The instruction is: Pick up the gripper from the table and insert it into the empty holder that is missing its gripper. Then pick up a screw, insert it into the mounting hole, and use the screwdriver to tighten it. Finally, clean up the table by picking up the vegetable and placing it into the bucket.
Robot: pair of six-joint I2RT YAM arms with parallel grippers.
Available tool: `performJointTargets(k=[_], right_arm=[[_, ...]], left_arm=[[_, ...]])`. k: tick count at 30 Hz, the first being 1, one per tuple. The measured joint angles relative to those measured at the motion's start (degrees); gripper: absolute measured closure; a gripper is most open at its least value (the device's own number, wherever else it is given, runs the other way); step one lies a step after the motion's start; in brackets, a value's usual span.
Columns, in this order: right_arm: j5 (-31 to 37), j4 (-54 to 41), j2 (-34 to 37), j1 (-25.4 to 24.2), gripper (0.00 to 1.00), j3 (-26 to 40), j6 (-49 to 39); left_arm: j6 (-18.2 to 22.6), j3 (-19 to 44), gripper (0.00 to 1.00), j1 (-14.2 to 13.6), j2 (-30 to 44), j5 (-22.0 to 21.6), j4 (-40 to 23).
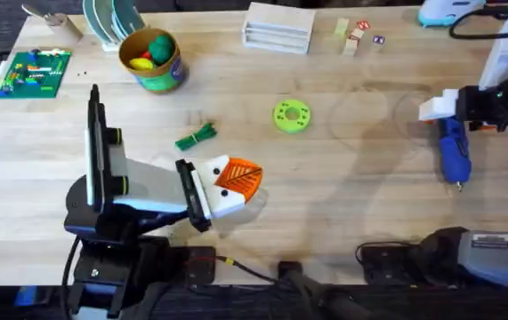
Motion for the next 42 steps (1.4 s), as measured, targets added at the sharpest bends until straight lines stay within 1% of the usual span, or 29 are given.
performJointTargets(k=[5,10,14,16,17,18,19,23,25,26,27,28,42], right_arm=[[0.0,2.8,2.7,-0.2,0.010,0.0,-0.4],[0.0,3.7,6.1,-0.9,0.010,0.0,-0.4],[0.0,3.7,6.2,-1.0,0.010,0.0,-0.4],[0.0,3.7,6.3,-1.0,0.032,0.1,-0.5],[0.0,3.8,6.3,-1.0,0.075,0.1,-0.6],[0.0,3.9,6.3,-1.0,0.154,0.1,-0.7],[0.1,4.0,6.3,-1.0,0.211,0.1,-0.8],[0.7,4.4,6.5,-1.4,0.532,0.3,-1.2],[1.5,4.7,6.7,-1.4,0.729,0.3,-1.2],[2.0,5.0,6.9,-1.5,0.845,0.3,-1.4],[2.2,5.1,7.0,-1.5,0.936,0.3,-1.5],[2.3,5.3,7.1,-1.6,0.974,0.4,-1.4],[1.2,4.7,6.7,-1.6,0.976,0.4,-1.4]], left_arm=[[0.0,0.0,0.987,0.0,0.0,0.0,0.0],[0.0,0.0,0.987,0.0,0.0,0.0,0.0],[0.0,0.0,0.987,0.0,0.0,0.0,0.0],[0.0,0.0,0.987,0.0,0.0,0.0,0.0],[0.0,0.0,0.987,0.0,0.0,0.0,0.0],[0.0,0.0,0.987,0.0,0.0,0.0,0.0],[0.0,0.0,0.987,0.0,0.0,0.0,0.0],[0.0,0.0,0.987,0.0,0.0,0.0,0.0],[0.0,0.0,0.987,0.0,0.0,0.0,0.0],[0.0,0.0,0.987,0.0,0.0,0.0,0.0],[0.0,0.0,0.987,0.0,0.0,0.0,0.0],[0.0,0.0,0.987,0.0,0.0,0.0,0.0],[0.0,0.0,0.987,0.0,0.0,0.0,0.0]])
